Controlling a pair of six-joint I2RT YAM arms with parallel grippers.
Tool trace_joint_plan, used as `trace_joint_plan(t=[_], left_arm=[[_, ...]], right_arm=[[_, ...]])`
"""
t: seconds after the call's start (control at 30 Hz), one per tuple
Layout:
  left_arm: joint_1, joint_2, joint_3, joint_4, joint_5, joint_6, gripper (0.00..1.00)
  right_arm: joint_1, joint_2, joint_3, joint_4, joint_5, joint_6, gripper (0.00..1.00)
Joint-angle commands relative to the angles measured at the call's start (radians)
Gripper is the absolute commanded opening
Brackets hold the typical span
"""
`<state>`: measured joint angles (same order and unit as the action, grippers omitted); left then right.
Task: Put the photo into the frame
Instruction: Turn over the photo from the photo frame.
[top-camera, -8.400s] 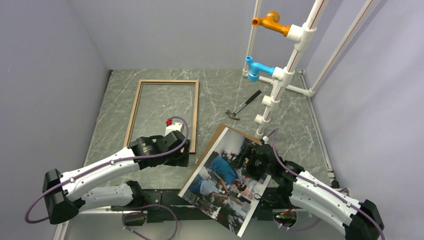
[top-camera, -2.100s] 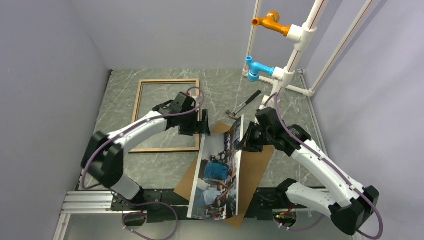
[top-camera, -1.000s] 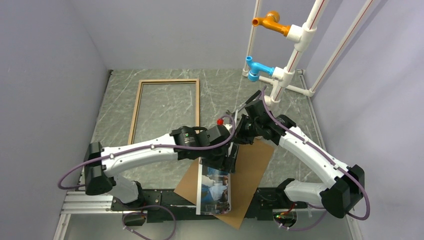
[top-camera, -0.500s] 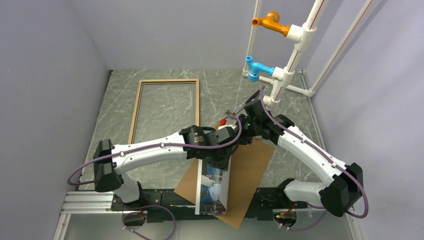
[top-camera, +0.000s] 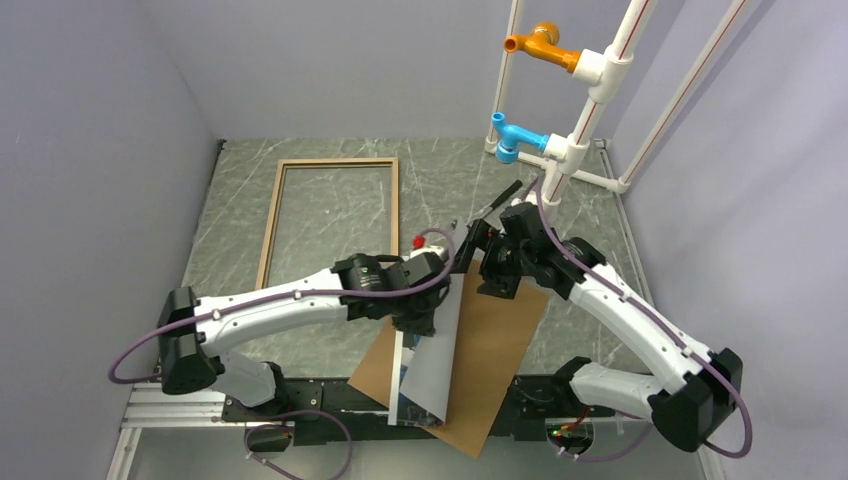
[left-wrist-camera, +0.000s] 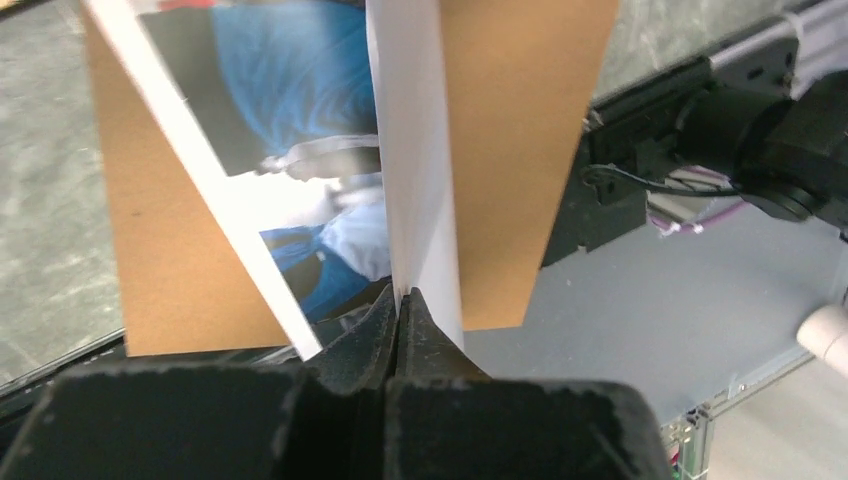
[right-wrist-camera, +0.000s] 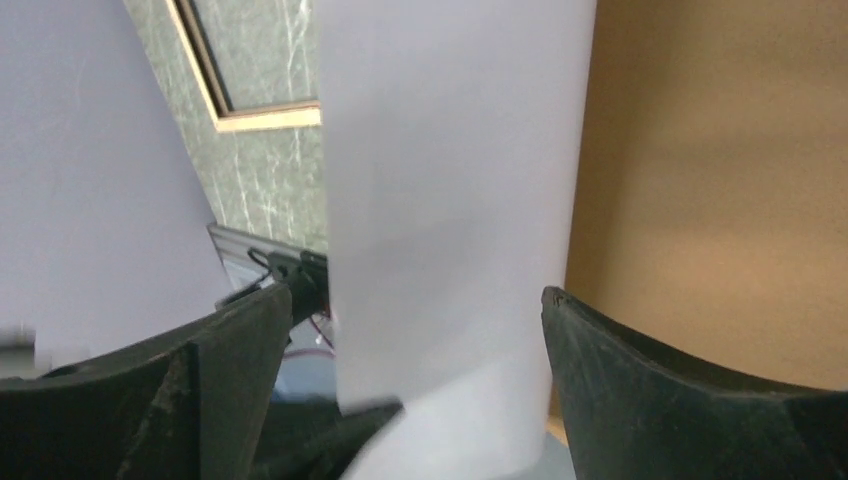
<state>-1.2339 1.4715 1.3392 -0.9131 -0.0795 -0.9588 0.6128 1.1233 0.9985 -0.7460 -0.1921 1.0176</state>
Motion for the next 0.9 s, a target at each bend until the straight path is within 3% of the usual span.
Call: trace_joint_plan(t=[0.0,0.2,0.43,0.63,0.87], left_arm=[[0.105,-0.132,-0.115,0.065,0.028,-0.008,0.0],[0.271,-0.288,-0.182,0.122,0.07,0.092,0.0],[0.37,-0.34,0.043,0.173,0.178,0.339,0.0],[0.517,-0.38,0.165,0.259,0.279,0.443,0.0],[0.744,-0.445,0.071,0.331,0.447,0.489,0.0]], right_arm=[[0.001,-0.104,-0.013,-0.006,-0.008,0.0,0.99],[0.001,-0.184,-0.065,-0.004,-0.045,0.014,1.0],[0.001,-0.233,-0.174,0.058,-0.099,0.045,1.0],[0.001,-0.233,-0.205,0.074,-0.133,0.041,1.0],[0.001,-0.206,-0.23,0.093,-0.169,0.015,1.0]])
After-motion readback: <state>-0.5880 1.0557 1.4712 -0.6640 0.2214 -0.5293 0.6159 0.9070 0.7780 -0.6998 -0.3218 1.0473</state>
